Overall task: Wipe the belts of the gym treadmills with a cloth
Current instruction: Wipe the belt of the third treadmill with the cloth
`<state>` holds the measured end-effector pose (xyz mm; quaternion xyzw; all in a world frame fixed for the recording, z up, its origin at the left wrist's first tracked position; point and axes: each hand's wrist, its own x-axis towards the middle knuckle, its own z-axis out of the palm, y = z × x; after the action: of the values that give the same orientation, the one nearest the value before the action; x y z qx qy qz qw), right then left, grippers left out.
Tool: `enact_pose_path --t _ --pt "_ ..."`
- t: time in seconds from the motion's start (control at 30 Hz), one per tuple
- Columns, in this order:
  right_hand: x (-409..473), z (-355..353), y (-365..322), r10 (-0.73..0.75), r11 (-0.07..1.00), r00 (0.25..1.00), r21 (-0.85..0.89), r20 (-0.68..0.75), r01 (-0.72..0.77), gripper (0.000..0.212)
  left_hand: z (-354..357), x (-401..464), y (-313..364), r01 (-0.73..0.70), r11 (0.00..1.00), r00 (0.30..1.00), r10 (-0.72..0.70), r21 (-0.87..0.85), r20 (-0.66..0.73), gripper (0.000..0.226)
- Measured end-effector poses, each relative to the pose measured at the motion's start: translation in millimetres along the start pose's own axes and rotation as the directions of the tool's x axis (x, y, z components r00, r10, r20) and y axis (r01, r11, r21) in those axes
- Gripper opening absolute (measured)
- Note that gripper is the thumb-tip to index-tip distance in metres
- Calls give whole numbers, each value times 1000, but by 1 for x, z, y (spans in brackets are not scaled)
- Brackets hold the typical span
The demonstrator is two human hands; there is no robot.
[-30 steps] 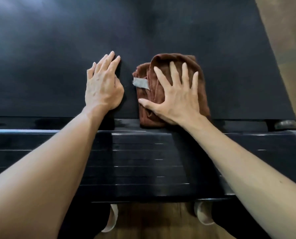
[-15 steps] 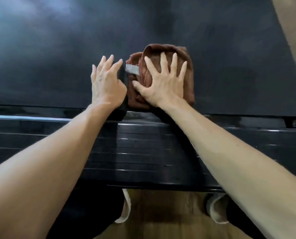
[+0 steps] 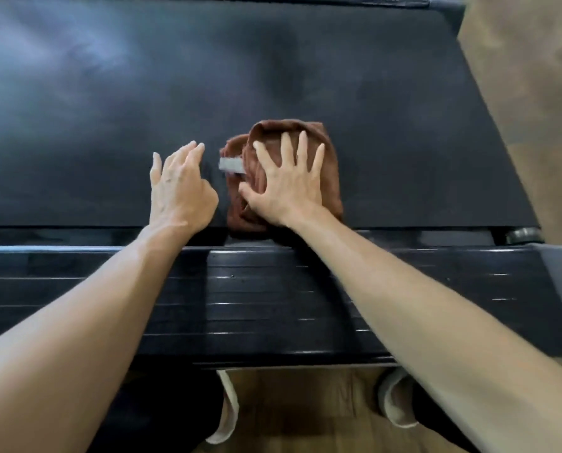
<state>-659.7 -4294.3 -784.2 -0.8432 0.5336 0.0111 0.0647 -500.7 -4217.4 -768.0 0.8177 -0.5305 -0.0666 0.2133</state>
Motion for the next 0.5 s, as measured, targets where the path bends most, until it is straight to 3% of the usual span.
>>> enact_pose_path --t 0.1,0.33,0.4,0.5 --pt "-30 -2 58 16 1000 999 12 -31 -16 82 16 4 28 -47 998 999 48 -42 14 58" --pt "3 -19 193 390 921 921 15 -18 -390 79 72 23 96 -224 974 956 214 29 200 59" --pt "35 -24 198 408 913 913 16 8 -408 79 77 24 93 -236 969 959 220 73 179 59" --pt "61 -24 186 319 948 947 4 20 -320 81 84 21 88 -225 969 970 212 107 117 59"
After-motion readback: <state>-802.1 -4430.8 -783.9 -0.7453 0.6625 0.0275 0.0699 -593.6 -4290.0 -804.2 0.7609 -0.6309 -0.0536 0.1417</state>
